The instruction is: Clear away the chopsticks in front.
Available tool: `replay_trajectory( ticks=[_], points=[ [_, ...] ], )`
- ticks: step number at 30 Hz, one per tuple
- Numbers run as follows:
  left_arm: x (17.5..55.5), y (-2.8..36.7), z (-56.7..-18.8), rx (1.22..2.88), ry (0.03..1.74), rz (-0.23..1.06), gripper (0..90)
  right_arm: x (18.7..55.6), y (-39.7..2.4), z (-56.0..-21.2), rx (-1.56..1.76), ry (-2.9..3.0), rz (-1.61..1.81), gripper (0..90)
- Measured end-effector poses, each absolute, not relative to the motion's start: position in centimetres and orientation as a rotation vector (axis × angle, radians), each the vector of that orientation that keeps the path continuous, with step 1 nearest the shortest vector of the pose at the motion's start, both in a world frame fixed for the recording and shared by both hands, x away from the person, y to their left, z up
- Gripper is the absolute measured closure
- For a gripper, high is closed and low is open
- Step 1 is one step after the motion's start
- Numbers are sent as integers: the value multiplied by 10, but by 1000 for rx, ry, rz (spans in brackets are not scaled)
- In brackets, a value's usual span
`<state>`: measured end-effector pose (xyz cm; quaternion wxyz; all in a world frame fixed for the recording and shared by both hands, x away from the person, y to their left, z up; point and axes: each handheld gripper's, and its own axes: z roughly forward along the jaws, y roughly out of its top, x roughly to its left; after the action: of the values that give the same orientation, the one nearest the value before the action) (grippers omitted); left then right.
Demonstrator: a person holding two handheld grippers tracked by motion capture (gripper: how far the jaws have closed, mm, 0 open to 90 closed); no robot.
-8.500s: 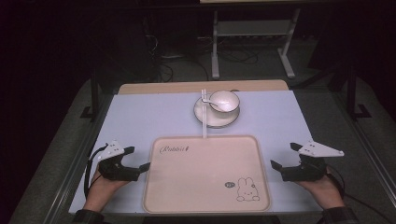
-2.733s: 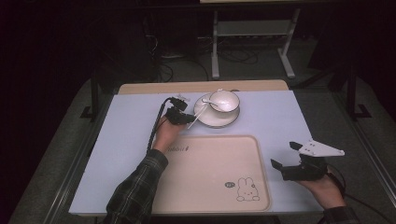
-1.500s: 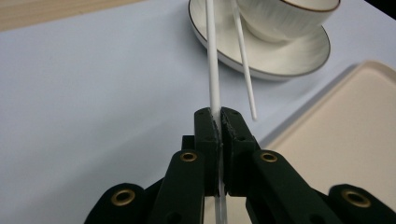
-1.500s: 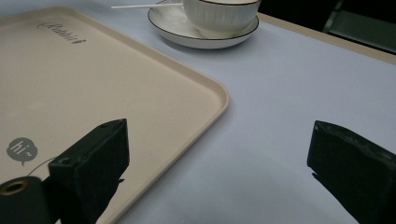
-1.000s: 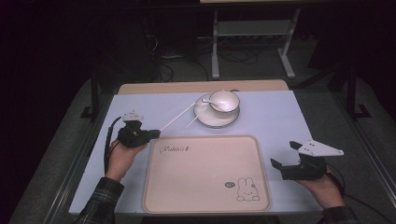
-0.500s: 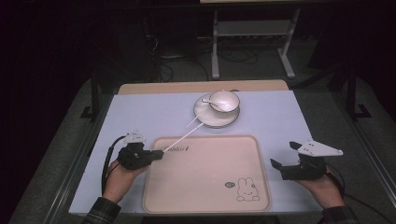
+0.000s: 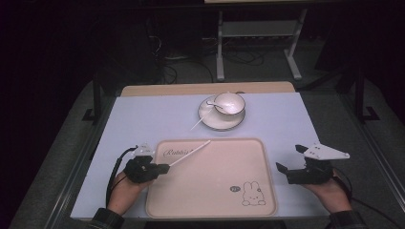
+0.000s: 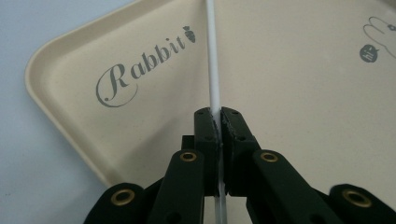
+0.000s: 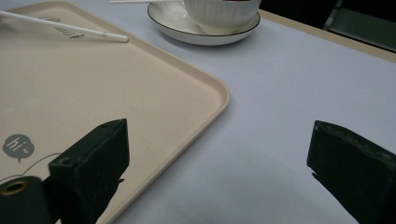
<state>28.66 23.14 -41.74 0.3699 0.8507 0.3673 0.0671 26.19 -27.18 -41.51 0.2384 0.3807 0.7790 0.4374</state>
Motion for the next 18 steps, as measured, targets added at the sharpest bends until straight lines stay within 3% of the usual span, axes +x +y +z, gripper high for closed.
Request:
replay_trajectory(
  ticks=[9,18],
  points=[
    [289,219,-432,2328,932,194,851,262,-272,-415,1038,2135,1201,50],
    [290,221,-433,2311,944,181,831,261,-271,-415,1037,2136,1200,51]
  ],
)
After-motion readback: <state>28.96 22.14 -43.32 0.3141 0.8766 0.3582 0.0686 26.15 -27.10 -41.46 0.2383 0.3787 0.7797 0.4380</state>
